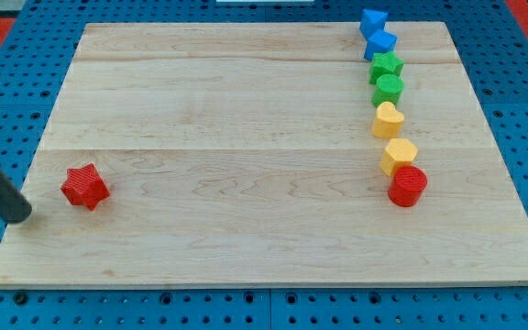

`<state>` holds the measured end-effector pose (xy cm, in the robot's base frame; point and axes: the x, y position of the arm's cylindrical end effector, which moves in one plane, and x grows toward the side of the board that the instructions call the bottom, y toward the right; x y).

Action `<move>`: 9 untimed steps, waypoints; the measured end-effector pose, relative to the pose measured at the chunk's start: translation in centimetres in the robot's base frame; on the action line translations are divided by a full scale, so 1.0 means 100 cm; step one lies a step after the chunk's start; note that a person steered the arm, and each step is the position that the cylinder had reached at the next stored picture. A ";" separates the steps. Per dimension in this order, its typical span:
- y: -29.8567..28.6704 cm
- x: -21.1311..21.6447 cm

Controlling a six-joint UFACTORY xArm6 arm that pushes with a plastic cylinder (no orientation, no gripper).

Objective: Place the red star vertically below the red circle

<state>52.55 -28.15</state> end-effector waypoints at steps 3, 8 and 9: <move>0.151 -0.024; 0.197 0.035; 0.205 0.055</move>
<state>58.06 -7.66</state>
